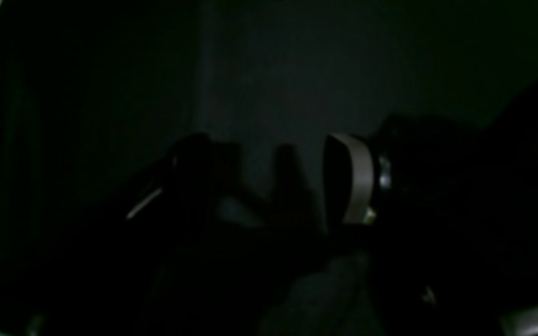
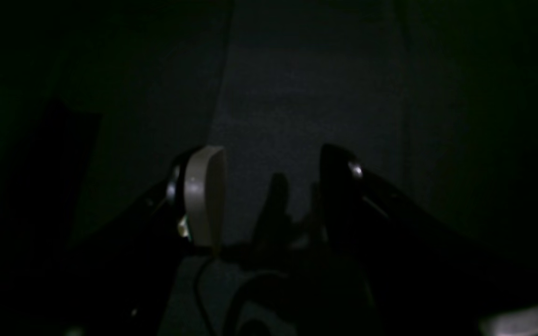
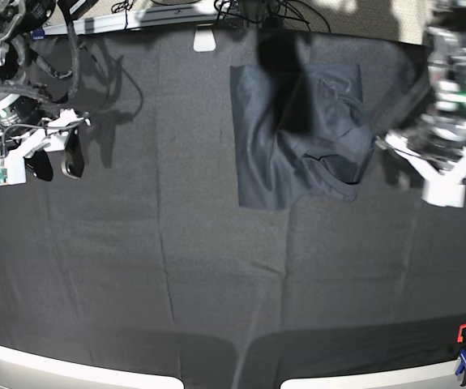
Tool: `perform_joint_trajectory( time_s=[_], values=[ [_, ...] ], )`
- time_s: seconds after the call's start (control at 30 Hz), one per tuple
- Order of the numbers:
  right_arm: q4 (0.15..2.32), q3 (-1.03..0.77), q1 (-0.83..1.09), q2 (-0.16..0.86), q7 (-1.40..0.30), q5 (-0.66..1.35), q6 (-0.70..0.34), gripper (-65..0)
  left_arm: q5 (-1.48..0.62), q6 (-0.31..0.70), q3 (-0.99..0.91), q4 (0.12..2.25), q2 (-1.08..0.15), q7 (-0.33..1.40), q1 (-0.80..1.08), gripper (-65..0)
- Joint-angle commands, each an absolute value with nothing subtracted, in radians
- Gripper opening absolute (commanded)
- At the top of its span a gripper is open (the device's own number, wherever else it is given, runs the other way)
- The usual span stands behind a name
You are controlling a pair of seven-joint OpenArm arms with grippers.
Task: Layout the t-shirt on the table in an organized manner, then fold the t-shirt properly
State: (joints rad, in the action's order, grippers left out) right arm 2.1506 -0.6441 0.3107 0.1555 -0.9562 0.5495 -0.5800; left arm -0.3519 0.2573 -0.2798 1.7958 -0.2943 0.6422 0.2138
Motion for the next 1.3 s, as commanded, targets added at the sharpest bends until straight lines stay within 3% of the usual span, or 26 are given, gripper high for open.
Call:
perform_joint_trajectory(
  time_s=[0.0,0.17,0.23,0.87,1.27],
  values=[
    [2.168,-0.649,0.305,0.166,-0.943,0.562,-0.596,-33.6,-0.434,0.292,-0.316,1.814,-0.314,0.638,0.214,-31.2],
    [2.168,-0.648,0.305,0.166,-0.937,0.565,-0.596,-33.6,-0.823,0.561,-0.424,1.814,-0.316,0.863,0.262,-31.1],
    [2.168,-0.648,0.305,0.166,-0.935,0.586,-0.596,-33.6,-0.904,0.606,-0.423,1.814,-0.313,0.926,0.290,-31.1],
    [2.168,-0.648,0.305,0.166,-0.943,0.632,-0.599,-33.6,-1.172,0.685,-0.423,1.813,-0.310,1.032,0.333,-31.1],
    [2.168,-0.648,0.305,0.166,-0.943,0.632,-0.599,-33.6,-1.124,0.685,-0.422,1.813,-0.309,1.074,0.336,-31.1]
  ],
)
